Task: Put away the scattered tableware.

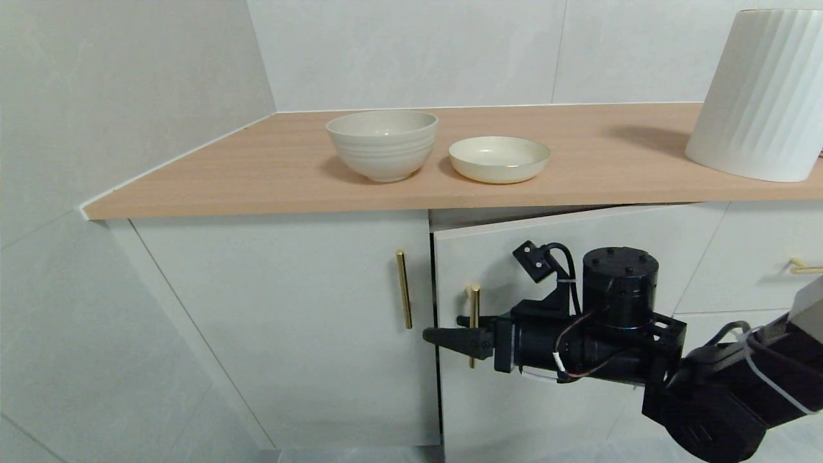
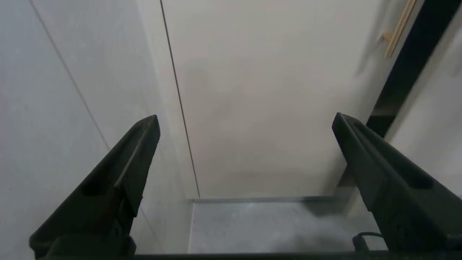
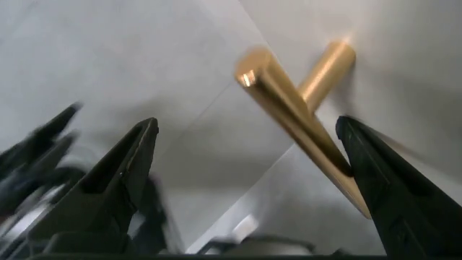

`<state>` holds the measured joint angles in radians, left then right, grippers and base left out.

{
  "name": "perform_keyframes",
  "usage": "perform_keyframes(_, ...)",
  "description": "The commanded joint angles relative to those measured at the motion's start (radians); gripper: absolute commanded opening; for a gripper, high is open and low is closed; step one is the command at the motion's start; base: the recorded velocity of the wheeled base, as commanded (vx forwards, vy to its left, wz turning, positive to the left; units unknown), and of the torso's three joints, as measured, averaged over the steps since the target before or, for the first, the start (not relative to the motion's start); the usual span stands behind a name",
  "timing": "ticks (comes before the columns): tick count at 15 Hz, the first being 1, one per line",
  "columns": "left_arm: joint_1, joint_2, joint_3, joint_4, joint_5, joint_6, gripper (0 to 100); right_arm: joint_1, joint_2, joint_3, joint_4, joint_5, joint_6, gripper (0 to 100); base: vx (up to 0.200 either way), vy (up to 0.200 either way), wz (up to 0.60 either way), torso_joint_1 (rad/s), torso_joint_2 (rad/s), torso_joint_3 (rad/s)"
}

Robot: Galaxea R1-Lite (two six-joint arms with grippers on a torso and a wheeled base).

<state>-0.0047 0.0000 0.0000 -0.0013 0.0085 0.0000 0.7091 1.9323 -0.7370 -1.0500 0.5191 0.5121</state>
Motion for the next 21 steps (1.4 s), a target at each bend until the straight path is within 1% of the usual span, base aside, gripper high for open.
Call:
perform_keyframes(1,0.000,0.002,0.000,0.000,0.001,0.000,100,-0.008,-0.099,0.042,0.033,0.076,0.020,100,0.000,0.000,0.00,0.000,0.00,0.000)
perform_keyframes(3,0.000,0.002,0.000,0.000,0.001,0.000,100,-0.016,-0.145,0.045,0.087,0.102,0.029,100,0.000,0.000,0.00,0.000,0.00,0.000)
perform_keyframes(5,0.000,0.002,0.000,0.001,0.001,0.002,100,-0.030,-0.202,0.047,0.174,0.168,0.029,100,0.000,0.000,0.00,0.000,0.00,0.000)
perform_keyframes(7,0.000,0.002,0.000,0.000,0.001,0.002,100,-0.036,-0.210,0.048,0.189,0.202,0.029,100,0.000,0.000,0.00,0.000,0.00,0.000)
perform_keyframes(10,0.000,0.002,0.000,0.000,0.001,0.006,100,-0.036,-0.208,0.051,0.189,0.203,0.029,100,0.000,0.000,0.00,0.000,0.00,0.000)
perform_keyframes(11,0.000,0.002,0.000,-0.003,0.005,0.015,100,-0.036,-0.210,0.051,0.189,0.203,0.029,100,0.000,0.000,0.00,0.000,0.00,0.000)
perform_keyframes(12,0.000,0.000,-0.002,-0.022,0.018,0.055,100,-0.036,-0.213,0.053,0.189,0.203,0.029,100,0.000,0.000,0.00,0.000,0.00,0.000)
perform_keyframes(13,0.000,0.000,-0.006,-0.042,0.030,0.078,100,-0.036,-0.216,0.053,0.189,0.203,0.029,100,0.000,0.000,0.00,0.000,0.00,0.000)
perform_keyframes(14,0.000,0.000,-0.034,-0.051,0.024,0.083,100,-0.036,-0.217,0.054,0.189,0.203,0.029,100,0.000,0.000,0.00,0.000,0.00,0.000)
perform_keyframes(15,-0.001,0.014,-0.089,-0.017,-0.012,0.083,100,-0.036,-0.220,0.059,0.189,0.203,0.028,100,0.000,0.000,0.00,0.000,0.00,0.000)
perform_keyframes(16,-0.001,0.044,-0.150,0.043,-0.059,0.083,100,-0.036,-0.222,0.059,0.189,0.205,0.028,100,0.000,0.000,0.00,0.000,0.00,0.000)
perform_keyframes(18,-0.003,0.161,-0.285,0.176,-0.168,0.072,100,-0.036,-0.220,0.064,0.189,0.205,0.028,100,0.000,0.000,0.00,0.000,0.00,0.000)
perform_keyframes(19,-0.003,0.236,-0.324,0.208,-0.225,0.072,100,-0.036,-0.222,0.065,0.189,0.205,0.028,100,0.000,0.000,0.00,0.000,0.00,0.000)
perform_keyframes(21,-0.003,0.407,-0.405,0.208,-0.311,0.074,100,-0.033,-0.223,0.068,0.189,0.205,0.029,100,0.000,0.000,0.00,0.000,0.00,0.000)
